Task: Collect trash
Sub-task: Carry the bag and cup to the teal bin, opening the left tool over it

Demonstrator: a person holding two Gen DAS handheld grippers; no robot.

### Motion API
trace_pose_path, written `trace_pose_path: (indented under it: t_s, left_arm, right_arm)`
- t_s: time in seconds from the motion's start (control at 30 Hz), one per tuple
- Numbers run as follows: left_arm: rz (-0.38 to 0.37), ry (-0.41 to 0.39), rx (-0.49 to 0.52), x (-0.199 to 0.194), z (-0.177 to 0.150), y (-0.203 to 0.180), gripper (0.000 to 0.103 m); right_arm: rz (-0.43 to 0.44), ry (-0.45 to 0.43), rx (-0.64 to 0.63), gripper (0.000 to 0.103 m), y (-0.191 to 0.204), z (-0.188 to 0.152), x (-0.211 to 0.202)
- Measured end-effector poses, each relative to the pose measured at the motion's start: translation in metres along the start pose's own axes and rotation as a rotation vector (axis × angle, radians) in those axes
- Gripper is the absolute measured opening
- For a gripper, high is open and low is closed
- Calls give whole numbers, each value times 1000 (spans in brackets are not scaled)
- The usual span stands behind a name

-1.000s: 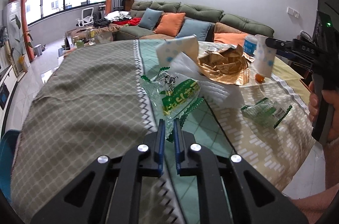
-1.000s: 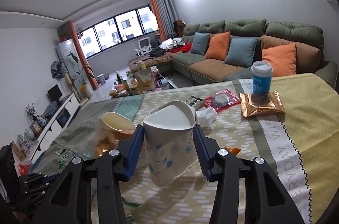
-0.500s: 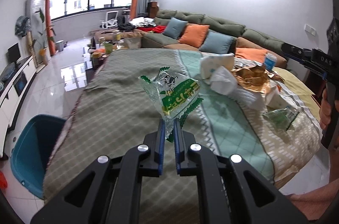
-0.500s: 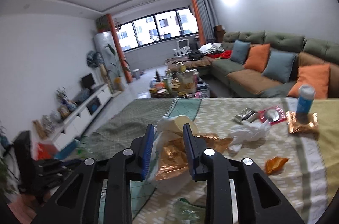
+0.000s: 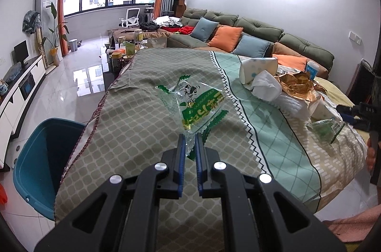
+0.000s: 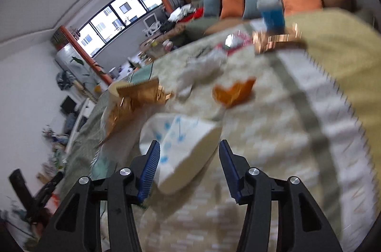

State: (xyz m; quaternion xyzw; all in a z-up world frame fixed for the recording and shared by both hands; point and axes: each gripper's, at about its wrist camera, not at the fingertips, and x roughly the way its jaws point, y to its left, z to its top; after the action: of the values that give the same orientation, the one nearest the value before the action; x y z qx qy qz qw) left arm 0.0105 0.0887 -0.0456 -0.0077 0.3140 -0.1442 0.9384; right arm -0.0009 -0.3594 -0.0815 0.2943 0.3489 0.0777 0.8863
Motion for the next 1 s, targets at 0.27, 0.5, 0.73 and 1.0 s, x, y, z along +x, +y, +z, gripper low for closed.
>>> trace_pose_path:
  t_s: [0.27,0.5,0.73,1.0]
  left_arm:
    - [5,-10,20,-5,-3,-5,10]
    - [34,-33,-3,-15,-1,6,10]
    - [107,-75,-44,-37,0,32,10]
    - [227,-77,-126,-53,-8,81,10]
  right_arm:
    - [107,8,13,3,10,-3,10]
    - [117,-100,-130,4,52,11,-22]
    - [277,-56,-329,4,131,10,-4]
    - [463,160,-562,4,242,-24,76]
